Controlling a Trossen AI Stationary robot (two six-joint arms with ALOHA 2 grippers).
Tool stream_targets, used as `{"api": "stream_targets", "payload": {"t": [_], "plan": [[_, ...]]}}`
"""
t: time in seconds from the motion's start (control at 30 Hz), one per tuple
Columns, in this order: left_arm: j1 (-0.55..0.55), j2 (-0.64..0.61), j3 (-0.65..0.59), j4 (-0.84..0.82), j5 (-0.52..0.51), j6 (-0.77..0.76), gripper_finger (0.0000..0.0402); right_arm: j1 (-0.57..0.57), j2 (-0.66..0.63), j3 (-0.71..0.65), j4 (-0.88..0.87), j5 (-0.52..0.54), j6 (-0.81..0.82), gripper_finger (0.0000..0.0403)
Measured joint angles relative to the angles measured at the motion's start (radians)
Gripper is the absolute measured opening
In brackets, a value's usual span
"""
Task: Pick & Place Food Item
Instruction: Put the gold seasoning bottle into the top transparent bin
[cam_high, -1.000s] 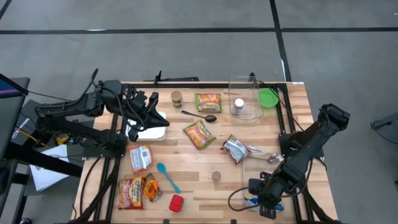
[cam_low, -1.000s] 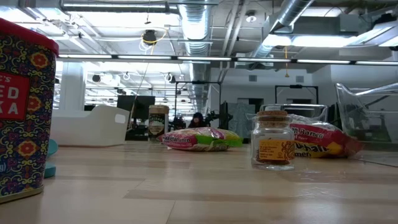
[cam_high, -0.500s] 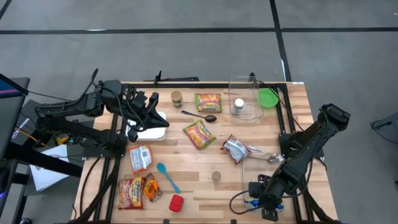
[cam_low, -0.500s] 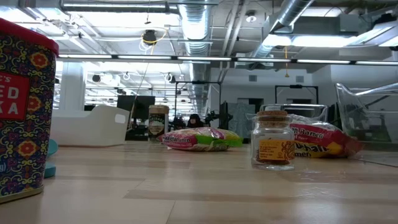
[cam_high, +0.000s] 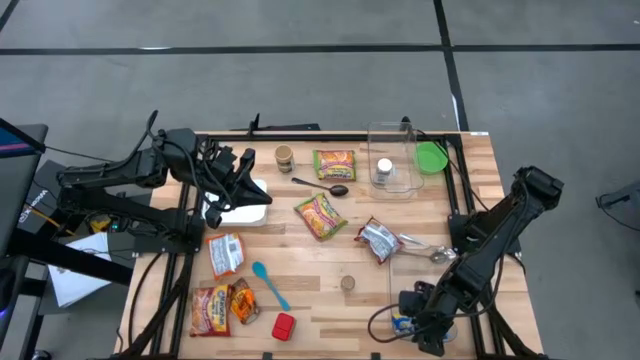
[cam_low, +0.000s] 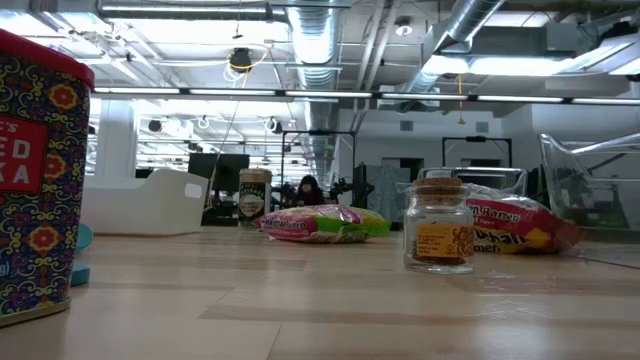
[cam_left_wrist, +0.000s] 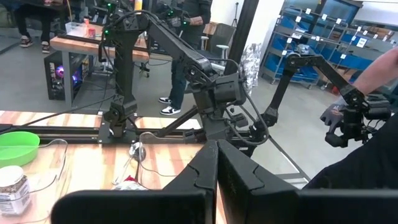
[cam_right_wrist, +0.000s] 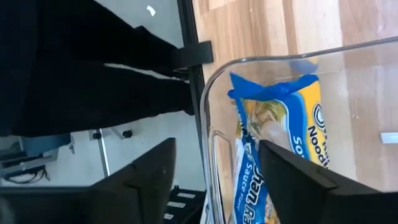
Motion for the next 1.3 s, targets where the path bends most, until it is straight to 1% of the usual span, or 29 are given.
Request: {"api": "stream_targets", "payload": {"t": [0.1,0.2,0.3,0.4,0.53,0.63,0.73,0.83,0.9,1.03,1.1,1.17,1.3], "plan": [[0.0,0.0,0.0,0.0,0.0,0.0,0.0002,0.0,-0.013,0.0,-0.001,0.008,0.022,0.0247],[0.0,0.0,0.0,0.0,0.0,0.0,0.0002,0.009,-0.044,0.0,-0.01,0.027,0.044,0.0248],[0.0,0.0,0.0,0.0,-0.001,0.0,0.0002,0.021,-0.1,0.0,-0.05,0.089,0.084,0.0243],[0.0,0.0,0.0,0.003,-0.004,0.007,0.0002,0.033,-0.174,0.0,-0.138,0.184,0.114,0.0235],[0.0,0.0,0.0,0.004,-0.004,0.027,0.0002,0.014,-0.303,0.0,-0.26,0.347,0.152,0.0224],[0.0,0.0,0.0,0.004,-0.004,0.028,0.0002,-0.014,-0.413,0.0,-0.327,0.531,0.169,0.0218],[0.0,0.0,0.0,0.004,-0.029,0.03,0.0002,-0.051,-0.523,0.0,-0.335,0.731,0.157,0.0217],[0.0,0.0,0.0,0.004,-0.079,0.035,0.0002,-0.093,-0.628,0.0,-0.278,0.878,0.057,0.0218],[0.0,0.0,0.0,0.009,-0.129,0.056,0.0002,-0.121,-0.693,0.0,-0.207,0.937,-0.056,0.0218],[0.0,0.0,0.0,0.052,-0.207,0.061,0.0002,-0.173,-0.797,0.001,-0.033,0.97,-0.322,0.0218],[0.0,0.0,0.0,0.079,-0.256,0.059,0.0002,-0.199,-0.834,0.002,0.032,0.973,-0.426,0.0217],[0.0,0.0,0.0,0.103,-0.315,0.055,0.0002,-0.225,-0.861,0.002,0.066,0.973,-0.495,0.0216],[0.0,0.0,0.0,0.127,-0.456,0.051,0.0002,-0.257,-0.893,0.002,0.056,0.97,-0.539,0.0216]]}}
